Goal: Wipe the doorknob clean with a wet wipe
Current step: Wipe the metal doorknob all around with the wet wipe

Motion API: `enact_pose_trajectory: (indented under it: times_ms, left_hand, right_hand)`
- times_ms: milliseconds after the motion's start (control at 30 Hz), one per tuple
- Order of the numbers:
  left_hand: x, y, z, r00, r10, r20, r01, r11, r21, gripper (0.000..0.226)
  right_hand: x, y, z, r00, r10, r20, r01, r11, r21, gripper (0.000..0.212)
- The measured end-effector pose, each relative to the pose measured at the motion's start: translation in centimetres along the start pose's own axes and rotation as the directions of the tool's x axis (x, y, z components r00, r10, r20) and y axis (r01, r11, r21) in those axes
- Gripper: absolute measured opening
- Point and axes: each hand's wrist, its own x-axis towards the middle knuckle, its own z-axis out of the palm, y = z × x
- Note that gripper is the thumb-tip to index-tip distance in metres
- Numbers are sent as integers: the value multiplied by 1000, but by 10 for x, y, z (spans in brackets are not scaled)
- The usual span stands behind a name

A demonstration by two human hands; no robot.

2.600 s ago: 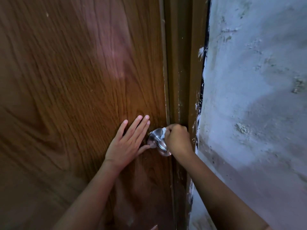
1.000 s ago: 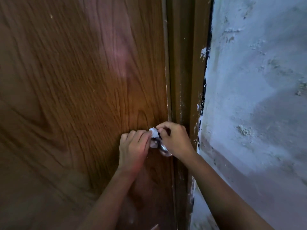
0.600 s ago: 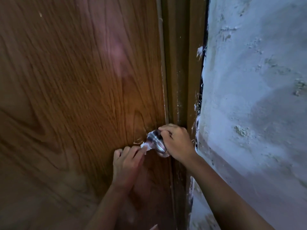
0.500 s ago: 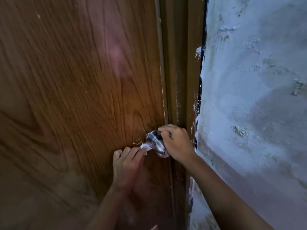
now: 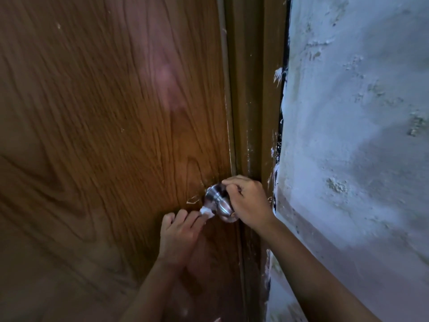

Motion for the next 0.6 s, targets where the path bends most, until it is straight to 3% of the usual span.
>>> enact_pose_trajectory:
  times_ms: [133, 600]
  left_hand:
    - [21, 4, -1, 984, -141, -106, 135, 989, -56, 18]
    - [5, 10, 8, 999, 47, 8, -47, 999, -23, 29]
  right_hand:
    - [1, 1, 1, 1000, 1, -9, -1, 1000, 8, 26]
    - [0, 3, 1, 999, 43, 20, -44, 998, 35, 27]
